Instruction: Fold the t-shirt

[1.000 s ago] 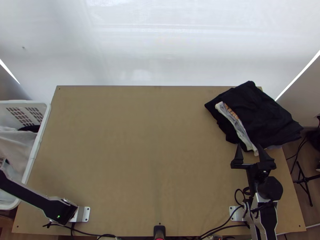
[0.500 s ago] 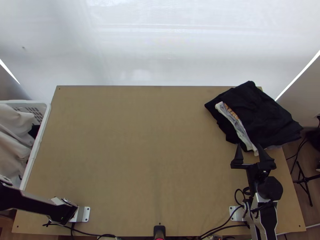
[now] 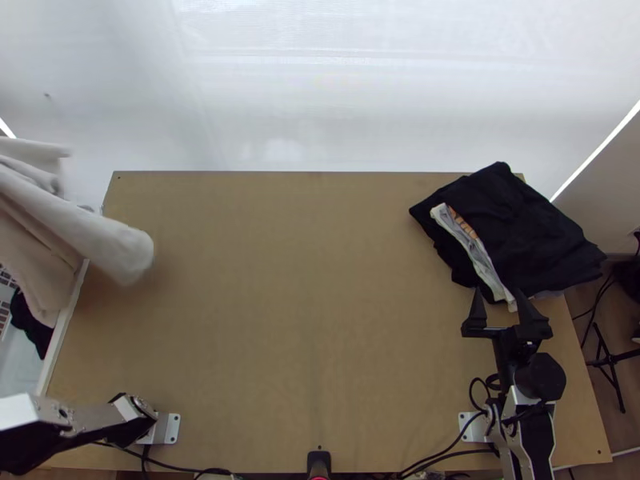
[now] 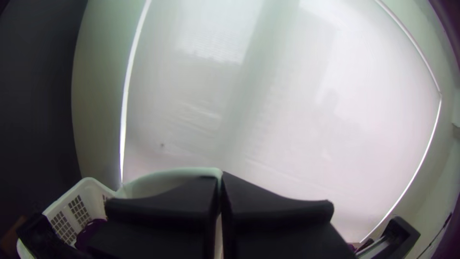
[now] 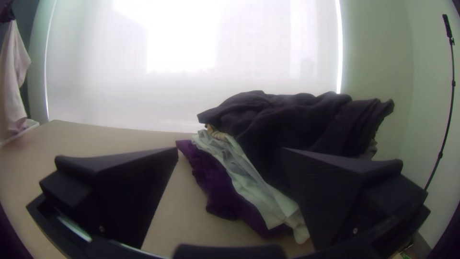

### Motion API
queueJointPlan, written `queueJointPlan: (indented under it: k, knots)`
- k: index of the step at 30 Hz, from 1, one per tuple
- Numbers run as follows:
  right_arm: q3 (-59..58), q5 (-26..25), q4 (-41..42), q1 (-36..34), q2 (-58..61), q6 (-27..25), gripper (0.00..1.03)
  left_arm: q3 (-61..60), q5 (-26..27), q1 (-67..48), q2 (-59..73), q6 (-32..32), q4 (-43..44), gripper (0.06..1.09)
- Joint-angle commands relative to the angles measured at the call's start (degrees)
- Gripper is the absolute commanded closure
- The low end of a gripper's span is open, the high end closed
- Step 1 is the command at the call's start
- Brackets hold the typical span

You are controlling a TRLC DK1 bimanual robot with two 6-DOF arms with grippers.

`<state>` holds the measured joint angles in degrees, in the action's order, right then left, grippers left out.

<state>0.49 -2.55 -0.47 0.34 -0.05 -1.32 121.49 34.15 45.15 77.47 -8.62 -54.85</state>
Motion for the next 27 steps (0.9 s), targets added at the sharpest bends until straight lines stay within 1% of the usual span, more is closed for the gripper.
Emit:
queueJointPlan:
  k: [1,2,4,7,10,15,20,24,27]
  knots:
    - [0.04,0.00,0.03,0.01,-0.03,-0.08,0.04,-3.45,-1.54,-13.86,-7.07,-1.84,-0.17,1.05]
    - [0.04,0.00,-0.06,0.01,-0.03,-0.08,0.04,-5.21,-2.16,-16.32,-7.95,-1.66,0.01,1.05]
    - [0.04,0.00,0.03,0.01,-0.03,-0.08,0.04,-10.05,-6.11,-23.26,-9.80,-1.40,1.50,1.05]
    - [0.04,0.00,-0.06,0.01,0.05,-0.08,0.04,-16.46,-14.46,-34.69,-11.91,-0.43,3.61,1.05]
    - [0.04,0.00,0.03,0.01,0.05,-0.08,0.04,-23.76,-21.76,-45.41,-14.28,0.45,6.33,1.05]
    - [0.04,0.00,0.03,0.01,0.05,-0.08,0.04,-34.92,-32.48,-62.72,-15.95,0.62,10.11,1.05]
    - [0.04,0.00,0.03,0.01,0.05,-0.08,0.04,-43.88,-40.13,-74.24,-15.33,0.89,16.79,1.05]
    - [0.04,0.00,0.03,0.01,0.05,-0.08,0.04,-49.25,-43.20,-79.95,-11.11,0.80,21.98,1.05]
    - [0.04,0.00,0.03,0.01,0.05,-0.08,0.04,-53.02,-45.93,-84.78,-7.25,0.89,28.31,1.05]
